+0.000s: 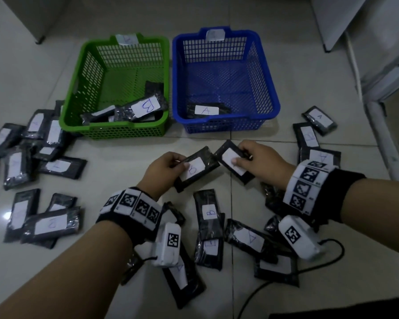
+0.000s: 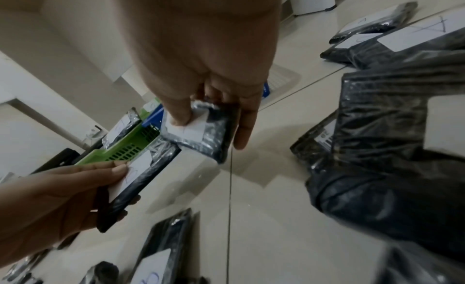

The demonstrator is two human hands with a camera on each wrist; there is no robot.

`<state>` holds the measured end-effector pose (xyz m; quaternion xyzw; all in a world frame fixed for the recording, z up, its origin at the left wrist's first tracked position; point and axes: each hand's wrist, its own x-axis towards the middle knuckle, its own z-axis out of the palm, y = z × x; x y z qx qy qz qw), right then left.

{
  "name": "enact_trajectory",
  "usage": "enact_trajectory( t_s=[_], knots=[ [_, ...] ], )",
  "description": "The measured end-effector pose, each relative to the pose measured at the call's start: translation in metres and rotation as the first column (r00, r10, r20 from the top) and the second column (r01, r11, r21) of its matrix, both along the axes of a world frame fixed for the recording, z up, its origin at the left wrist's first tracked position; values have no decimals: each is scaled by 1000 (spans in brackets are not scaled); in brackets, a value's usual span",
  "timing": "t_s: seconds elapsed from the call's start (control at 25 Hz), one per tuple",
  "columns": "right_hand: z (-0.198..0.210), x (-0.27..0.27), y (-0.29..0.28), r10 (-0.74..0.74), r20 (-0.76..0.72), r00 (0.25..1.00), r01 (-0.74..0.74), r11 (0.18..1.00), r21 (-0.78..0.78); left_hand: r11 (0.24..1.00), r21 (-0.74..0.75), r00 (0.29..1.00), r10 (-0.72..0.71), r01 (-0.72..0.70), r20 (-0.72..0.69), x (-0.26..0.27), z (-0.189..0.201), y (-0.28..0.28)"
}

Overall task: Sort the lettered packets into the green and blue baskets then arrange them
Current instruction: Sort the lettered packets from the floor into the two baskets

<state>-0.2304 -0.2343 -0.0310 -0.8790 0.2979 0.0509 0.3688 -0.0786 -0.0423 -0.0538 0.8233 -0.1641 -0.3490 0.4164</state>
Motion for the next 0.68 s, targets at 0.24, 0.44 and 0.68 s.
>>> enact_trajectory(
  t_s=[0.24,0.44,0.68],
  knots=[
    [22,23,-13,-201,325,924,173,978,114,945,-310,995,100,-103,-26,14,27,-8],
    [53,74,-33,-157,419,894,162,987,23,820,-524,939,329,-231,100,45,50,-16],
    [25,133,-47,-83,169,982,82,997,8,904,-324,865,382,-277,325,103,45,-9]
  ],
)
